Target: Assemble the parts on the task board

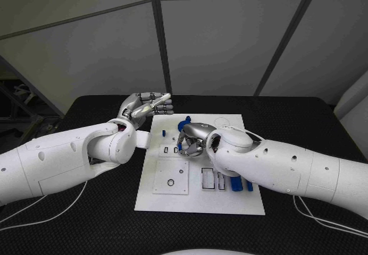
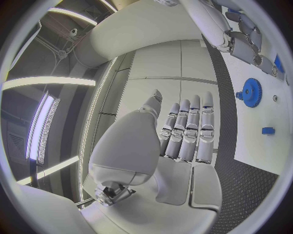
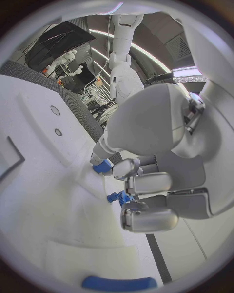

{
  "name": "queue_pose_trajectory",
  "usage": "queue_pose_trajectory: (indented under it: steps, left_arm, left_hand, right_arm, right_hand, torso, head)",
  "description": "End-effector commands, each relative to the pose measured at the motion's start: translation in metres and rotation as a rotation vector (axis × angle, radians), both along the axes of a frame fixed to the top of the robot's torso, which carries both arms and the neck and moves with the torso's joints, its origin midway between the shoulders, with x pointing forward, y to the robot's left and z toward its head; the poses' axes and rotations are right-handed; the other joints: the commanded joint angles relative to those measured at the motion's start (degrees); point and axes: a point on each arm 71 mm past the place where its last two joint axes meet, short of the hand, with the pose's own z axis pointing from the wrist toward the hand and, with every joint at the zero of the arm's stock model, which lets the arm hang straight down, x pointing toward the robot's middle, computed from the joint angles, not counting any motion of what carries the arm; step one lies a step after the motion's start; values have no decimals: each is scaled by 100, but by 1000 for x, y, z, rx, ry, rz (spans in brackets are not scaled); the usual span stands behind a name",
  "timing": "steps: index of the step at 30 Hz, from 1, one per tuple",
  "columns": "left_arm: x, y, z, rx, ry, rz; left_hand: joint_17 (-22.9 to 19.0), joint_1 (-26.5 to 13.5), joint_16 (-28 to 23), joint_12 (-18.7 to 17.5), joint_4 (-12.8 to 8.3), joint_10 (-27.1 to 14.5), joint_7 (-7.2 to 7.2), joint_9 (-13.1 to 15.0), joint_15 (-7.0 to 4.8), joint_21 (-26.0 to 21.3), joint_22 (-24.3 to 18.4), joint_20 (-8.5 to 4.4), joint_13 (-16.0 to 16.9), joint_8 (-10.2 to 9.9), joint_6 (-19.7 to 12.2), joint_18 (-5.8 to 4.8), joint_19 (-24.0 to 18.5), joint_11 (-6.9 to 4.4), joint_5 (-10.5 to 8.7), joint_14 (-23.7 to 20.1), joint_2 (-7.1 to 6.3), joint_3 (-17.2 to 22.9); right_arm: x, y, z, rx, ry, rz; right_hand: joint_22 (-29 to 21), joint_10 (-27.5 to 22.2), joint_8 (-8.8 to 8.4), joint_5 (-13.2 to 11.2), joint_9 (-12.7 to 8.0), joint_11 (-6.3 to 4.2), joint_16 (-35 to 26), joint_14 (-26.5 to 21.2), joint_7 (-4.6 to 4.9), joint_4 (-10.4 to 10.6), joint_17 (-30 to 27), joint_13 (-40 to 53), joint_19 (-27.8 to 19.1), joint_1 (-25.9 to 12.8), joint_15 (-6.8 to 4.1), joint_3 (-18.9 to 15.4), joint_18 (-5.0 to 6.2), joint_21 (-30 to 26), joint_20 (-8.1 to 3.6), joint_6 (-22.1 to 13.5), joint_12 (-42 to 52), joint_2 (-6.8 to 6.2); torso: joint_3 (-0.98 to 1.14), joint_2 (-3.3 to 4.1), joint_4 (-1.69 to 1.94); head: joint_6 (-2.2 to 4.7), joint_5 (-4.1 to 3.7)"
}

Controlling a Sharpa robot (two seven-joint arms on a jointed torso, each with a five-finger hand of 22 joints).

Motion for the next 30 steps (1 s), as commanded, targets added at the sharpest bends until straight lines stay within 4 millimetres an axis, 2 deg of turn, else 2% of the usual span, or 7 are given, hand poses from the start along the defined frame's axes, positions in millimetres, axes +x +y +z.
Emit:
queue_pose_trajectory:
  steps: [1, 30]
  left_arm:
    - [0, -2, 2, -1, -10, -13]
    - [0, -2, 1, -1, -7, -15]
  left_hand:
    - [8, -15, -28, -36, -42, 42, 2, -2, 20, -37, -8, 20, 2, -31, 35, -54, 22, 17, 22, 24, 38, -1]
    - [10, -21, -33, -41, -44, 42, 4, -3, 20, -39, -10, 20, 2, -37, 35, -55, 23, 19, 22, 26, 41, -1]
  right_arm:
    - [-1, -3, -9, -57, 32, 2]
    - [-1, -4, -7, -51, 15, -5]
  right_hand:
    - [792, -35, -13, -20, 0, 1, -11, 438, 30, -9, 830, -10, 18, -32, 15, 3, 3, -3, -2, -27, -17, -26]
    - [749, -181, -153, -100, -71, 94, -15, 437, 130, 19, 834, -115, -23, -186, 94, -64, 14, -35, 68, -331, -115, -225]
  torso:
    - [1, 2, 0]
    - [1, -1, 6]
  head:
    - [-6, 6]
    - [-2, -11]
